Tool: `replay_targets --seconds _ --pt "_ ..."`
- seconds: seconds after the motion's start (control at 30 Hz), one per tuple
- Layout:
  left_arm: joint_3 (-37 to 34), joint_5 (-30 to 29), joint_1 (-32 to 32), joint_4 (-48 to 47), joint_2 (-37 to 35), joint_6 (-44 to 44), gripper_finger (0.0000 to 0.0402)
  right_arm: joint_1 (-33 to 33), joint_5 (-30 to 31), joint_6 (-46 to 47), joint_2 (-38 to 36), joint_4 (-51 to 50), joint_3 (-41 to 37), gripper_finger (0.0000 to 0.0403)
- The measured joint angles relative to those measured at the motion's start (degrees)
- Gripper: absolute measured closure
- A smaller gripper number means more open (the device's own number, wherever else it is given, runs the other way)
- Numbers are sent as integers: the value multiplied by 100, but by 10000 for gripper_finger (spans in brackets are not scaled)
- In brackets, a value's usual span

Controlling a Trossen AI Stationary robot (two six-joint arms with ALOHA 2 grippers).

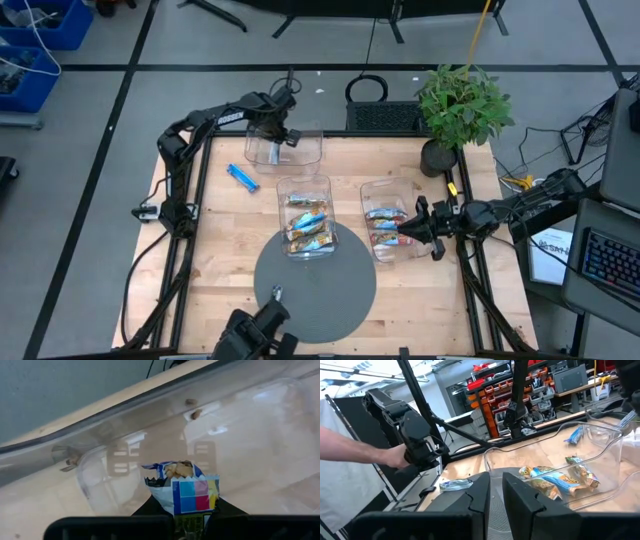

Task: Pick and place Granola Bars by type
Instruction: Put the blue granola bar into the top transparent bin

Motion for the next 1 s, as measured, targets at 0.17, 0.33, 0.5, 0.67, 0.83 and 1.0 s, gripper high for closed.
replay_targets --seconds 0.17,0.33,0.5,0.67,0.83,1.0 --pt "-196 -39 51 193 -1 14 382 0 2 -114 0 0 0 358" --pt "-417 -68 77 303 -39 15 382 0 7 -118 0 0 0 358" --pt "-487 -98 81 278 -26 -4 382 0 9 -118 0 0 0 358" --pt "-491 91 71 321 -9 -36 382 -11 91 -120 0 0 0 358" --pt "-498 318 59 362 9 -44 382 -80 1419 -92 0 -5 0 358" --pt "-500 362 31 337 11 -37 382 -162 2527 66 0 -25 0 358"
